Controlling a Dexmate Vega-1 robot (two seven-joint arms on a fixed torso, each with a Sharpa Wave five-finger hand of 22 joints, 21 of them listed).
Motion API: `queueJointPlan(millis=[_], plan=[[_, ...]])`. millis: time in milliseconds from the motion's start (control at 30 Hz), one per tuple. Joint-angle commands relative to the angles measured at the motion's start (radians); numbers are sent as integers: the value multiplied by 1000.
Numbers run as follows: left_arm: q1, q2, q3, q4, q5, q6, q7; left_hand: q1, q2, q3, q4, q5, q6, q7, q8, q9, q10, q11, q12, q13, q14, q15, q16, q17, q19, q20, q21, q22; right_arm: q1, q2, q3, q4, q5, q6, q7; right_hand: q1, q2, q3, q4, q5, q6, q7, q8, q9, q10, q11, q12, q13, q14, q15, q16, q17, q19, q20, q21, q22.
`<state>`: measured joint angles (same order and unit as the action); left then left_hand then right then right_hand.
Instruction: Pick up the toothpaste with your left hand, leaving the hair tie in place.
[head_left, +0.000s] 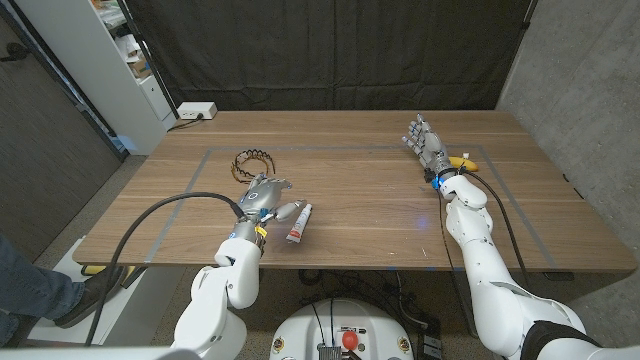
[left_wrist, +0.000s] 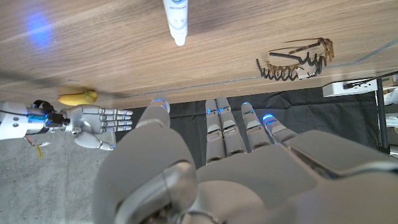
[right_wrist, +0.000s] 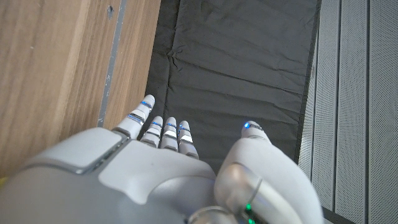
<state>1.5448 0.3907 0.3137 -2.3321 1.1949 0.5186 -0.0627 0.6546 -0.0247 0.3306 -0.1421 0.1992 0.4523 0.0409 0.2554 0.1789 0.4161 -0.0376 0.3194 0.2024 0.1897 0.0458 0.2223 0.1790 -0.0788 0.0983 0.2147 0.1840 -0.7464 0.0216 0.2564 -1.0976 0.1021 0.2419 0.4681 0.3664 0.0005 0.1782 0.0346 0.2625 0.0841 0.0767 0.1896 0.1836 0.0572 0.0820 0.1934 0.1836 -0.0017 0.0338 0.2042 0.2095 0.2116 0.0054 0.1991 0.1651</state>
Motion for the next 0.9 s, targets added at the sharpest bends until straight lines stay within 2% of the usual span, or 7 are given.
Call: queueJointPlan(millis=[33,500,567,900], plan=[[-24,-9,78,30,136,70,-20,-1,-11,-7,1,8,8,0,0,6,11,5,3,4,13,3,1,2,9,3,3,2,-4,0,3,-13,20,11,17,3,10,0,-3,0,8,2,5,4,10,1,4,6,7,6,5,2,11,-2,-5,5],[-37,-14,108,37,210,103,-90,0,-11,-9,1,9,11,-4,-6,6,29,1,4,5,16,2,-1,2,10,5,2,2,-24,1,-1,-62,44,7,19,-8,9,-5,1,0,11,2,6,4,15,2,6,6,11,7,7,3,14,0,-5,5],[-38,-15,109,39,217,105,-94,0,-11,-9,2,9,16,0,-5,6,35,8,5,5,15,1,-2,2,11,6,2,2,-26,1,-2,-67,49,10,21,-9,9,-6,1,0,12,3,6,4,16,2,6,6,12,7,8,4,14,1,-5,5],[-46,-25,131,62,284,126,-117,1,-12,-12,3,10,47,0,-1,7,65,6,9,6,23,-1,-2,2,15,5,1,2,-40,3,-10,-92,64,15,12,-13,9,-8,2,0,15,4,7,4,20,3,7,6,14,7,8,4,15,1,-5,5]])
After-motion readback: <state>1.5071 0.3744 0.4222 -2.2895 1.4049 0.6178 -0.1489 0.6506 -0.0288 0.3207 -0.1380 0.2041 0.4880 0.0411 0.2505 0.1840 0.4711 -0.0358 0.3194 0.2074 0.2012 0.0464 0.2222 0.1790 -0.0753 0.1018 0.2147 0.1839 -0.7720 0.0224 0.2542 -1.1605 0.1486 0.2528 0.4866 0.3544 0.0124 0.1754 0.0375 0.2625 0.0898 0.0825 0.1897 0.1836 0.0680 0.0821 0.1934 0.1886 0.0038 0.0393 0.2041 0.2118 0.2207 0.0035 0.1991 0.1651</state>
